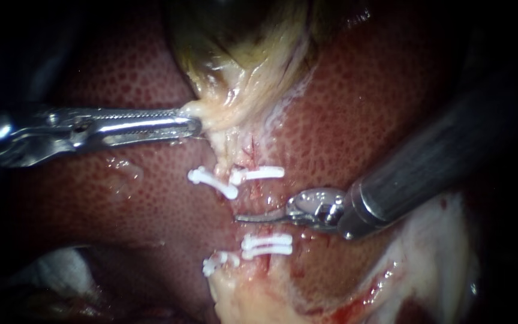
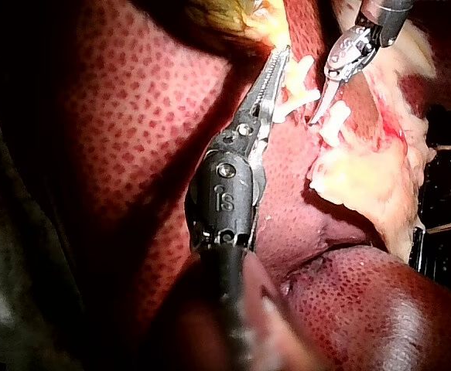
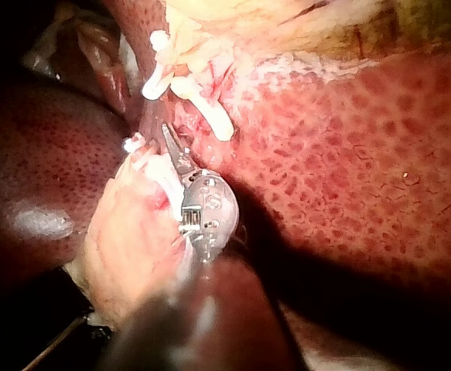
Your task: Go back from the cut right tube
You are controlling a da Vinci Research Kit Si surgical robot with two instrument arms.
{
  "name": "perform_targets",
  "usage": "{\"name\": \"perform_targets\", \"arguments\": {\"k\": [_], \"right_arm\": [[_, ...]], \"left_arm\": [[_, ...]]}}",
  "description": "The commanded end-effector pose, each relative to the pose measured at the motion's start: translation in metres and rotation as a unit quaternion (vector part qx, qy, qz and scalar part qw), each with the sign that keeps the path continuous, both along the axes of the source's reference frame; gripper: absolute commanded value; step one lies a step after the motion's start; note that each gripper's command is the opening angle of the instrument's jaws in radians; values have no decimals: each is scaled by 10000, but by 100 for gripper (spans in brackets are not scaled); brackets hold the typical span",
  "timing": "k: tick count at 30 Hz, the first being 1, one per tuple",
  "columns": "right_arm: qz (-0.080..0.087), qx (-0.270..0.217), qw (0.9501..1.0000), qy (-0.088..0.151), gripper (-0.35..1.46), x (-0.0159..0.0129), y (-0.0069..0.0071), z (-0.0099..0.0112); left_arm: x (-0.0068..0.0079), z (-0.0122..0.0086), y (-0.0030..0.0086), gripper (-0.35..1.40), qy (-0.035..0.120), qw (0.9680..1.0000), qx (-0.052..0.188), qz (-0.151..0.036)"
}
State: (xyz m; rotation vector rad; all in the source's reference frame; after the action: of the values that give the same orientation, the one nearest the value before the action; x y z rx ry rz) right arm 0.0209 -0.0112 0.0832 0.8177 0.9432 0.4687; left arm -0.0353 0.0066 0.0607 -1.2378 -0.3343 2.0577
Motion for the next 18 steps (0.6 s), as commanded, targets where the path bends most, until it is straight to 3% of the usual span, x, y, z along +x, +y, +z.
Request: {"name": "perform_targets", "arguments": {"k": [1, 7, 8, 11, 14, 18], "right_arm": [[-6, 4, 10000, 7, -35, 1, -1, 0], [-49, 0, 10000, 19, -35, 3, -1, 0], [-41, 1, 10000, 31, -27, 4, -1, 0], [-22, 2, 10000, 72, 27, 3, -2, -1], [0, 3, 9999, 128, 68, 3, -3, -3], [-20, 4, 9998, 197, 93, 4, -4, -3]], "left_arm": [[0, 0, 0, -35, 1, 10000, 0, -1], [0, 0, 0, -35, 2, 10000, 0, -2], [0, 0, 0, -35, 2, 10000, 0, -2], [0, 0, 0, -35, 2, 10000, -1, -1], [0, 0, 0, -35, 1, 10000, -1, -1], [1, 0, 0, -35, 1, 10000, -1, -1]]}}
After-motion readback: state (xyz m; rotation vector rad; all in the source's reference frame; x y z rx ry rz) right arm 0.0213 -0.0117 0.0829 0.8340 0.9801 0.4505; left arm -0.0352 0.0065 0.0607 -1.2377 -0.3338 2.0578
